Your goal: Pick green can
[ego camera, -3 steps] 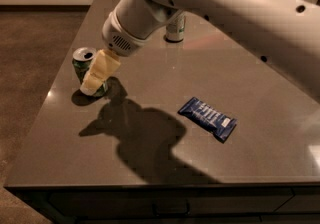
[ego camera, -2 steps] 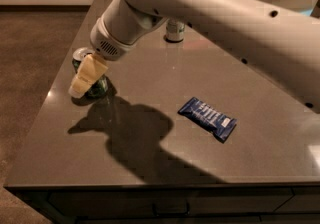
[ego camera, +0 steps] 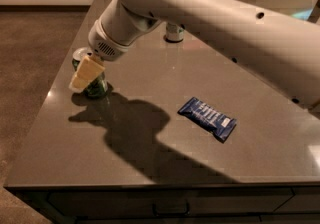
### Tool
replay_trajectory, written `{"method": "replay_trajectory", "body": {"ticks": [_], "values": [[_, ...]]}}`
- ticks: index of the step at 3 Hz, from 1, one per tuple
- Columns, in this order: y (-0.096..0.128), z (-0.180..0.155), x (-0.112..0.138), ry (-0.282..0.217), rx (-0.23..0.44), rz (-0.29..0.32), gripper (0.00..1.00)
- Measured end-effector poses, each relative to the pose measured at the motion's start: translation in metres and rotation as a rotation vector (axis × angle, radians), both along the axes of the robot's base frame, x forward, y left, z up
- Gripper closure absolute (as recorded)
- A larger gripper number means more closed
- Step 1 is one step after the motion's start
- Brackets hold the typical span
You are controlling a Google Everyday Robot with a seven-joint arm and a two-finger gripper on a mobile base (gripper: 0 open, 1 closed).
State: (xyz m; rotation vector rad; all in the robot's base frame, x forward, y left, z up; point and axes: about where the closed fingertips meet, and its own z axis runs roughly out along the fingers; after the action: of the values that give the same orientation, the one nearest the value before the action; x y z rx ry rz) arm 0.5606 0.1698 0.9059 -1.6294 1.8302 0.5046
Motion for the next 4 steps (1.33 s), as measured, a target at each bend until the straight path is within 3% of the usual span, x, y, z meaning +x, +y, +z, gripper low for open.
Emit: {"method": "replay_trajectory", "body": {"ticks": [3, 4], "values": [[-0.009, 0.015, 0.011, -0.017, 0.024, 0.062, 0.86], [-0.017, 0.041, 0.007, -0.045, 0.021, 0.128, 1.00]]}}
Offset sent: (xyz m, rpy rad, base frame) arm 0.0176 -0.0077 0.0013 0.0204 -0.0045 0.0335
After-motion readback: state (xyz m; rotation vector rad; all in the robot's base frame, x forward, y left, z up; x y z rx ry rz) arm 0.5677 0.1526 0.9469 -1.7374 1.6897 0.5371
